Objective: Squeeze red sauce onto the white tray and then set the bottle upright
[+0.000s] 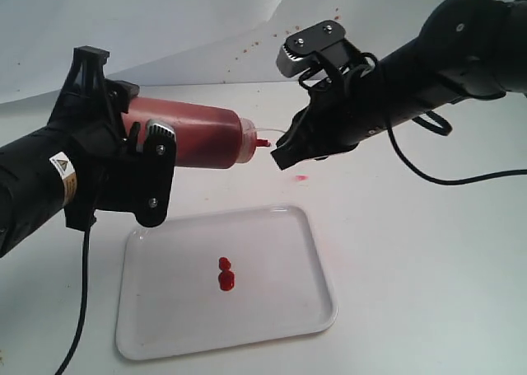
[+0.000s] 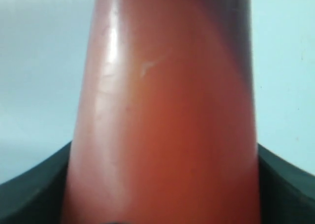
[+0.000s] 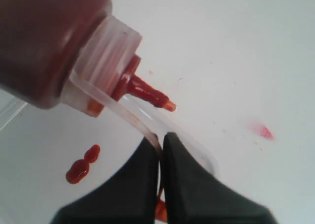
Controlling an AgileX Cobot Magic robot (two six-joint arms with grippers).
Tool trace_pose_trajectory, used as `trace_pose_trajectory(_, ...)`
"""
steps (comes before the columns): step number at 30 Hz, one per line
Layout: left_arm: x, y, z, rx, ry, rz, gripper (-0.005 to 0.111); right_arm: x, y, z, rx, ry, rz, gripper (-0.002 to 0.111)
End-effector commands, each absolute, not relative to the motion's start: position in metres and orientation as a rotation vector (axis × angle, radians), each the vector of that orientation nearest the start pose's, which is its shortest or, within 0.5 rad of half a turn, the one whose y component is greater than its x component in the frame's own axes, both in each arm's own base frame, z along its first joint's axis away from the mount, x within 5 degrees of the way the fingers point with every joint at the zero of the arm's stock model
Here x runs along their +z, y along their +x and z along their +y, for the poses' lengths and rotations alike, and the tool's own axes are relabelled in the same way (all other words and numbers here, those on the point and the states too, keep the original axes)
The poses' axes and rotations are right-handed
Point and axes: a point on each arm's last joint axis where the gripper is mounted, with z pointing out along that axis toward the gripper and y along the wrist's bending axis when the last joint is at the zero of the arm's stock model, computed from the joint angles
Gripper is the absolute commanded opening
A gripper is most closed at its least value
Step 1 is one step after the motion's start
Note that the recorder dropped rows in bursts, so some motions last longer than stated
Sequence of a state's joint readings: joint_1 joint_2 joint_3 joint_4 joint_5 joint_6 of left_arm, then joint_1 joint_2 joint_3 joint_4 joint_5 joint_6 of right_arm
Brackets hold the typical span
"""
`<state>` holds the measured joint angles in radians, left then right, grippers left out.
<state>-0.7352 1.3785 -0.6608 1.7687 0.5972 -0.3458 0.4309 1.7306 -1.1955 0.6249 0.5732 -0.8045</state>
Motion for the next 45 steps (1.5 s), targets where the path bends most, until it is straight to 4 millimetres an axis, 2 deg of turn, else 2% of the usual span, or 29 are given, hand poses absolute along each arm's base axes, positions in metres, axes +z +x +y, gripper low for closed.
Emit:
trace_pose_trajectory(1, 0.247, 0.238, -0.125, 1.191, 1.535, 1.439, 0.000, 0.238, 0.340, 0.146, 0.354, -0.887, 2.316, 0.000)
trace_pose_trajectory(6, 0.233, 0.243, -0.128, 1.214, 1.588, 1.455, 0.000, 0.244, 0.335, 0.145, 0.363, -0.914, 2.317, 0.000)
trace_pose_trajectory(12, 0.219, 0.247, -0.132, 1.212, 1.633, 1.473, 0.000, 0.260, 0.322, 0.147, 0.443, -0.968, 2.293, 0.000)
trace_pose_trajectory(19, 0.231, 0.257, -0.143, 1.061, 1.411, 1.574, 0.000, 0.270, 0.310, 0.149, 0.517, -1.030, 2.283, 0.000)
trace_pose_trajectory(25, 0.224, 0.257, -0.151, 0.951, 1.474, 1.565, 0.000, 0.281, 0.304, 0.153, 0.600, -1.051, 2.215, 0.000)
trace_pose_trajectory(32, 0.203, 0.261, -0.157, 0.899, 1.484, 1.633, 0.000, 0.301, 0.297, 0.157, 0.699, -0.996, 2.126, 0.000)
trace_pose_trajectory(35, 0.197, 0.266, -0.158, 0.760, 1.412, 1.719, 0.000, 0.302, 0.295, 0.162, 0.700, -1.027, 2.101, 0.000)
trace_pose_trajectory(39, 0.199, 0.277, -0.155, 0.538, 1.287, 1.824, 0.000, 0.303, 0.291, 0.173, 0.693, -1.050, 2.068, 0.000)
trace_pose_trajectory(45, 0.199, 0.288, -0.148, 0.312, 1.265, 1.874, 0.000, 0.308, 0.299, 0.183, 0.621, -0.925, 1.999, 0.000)
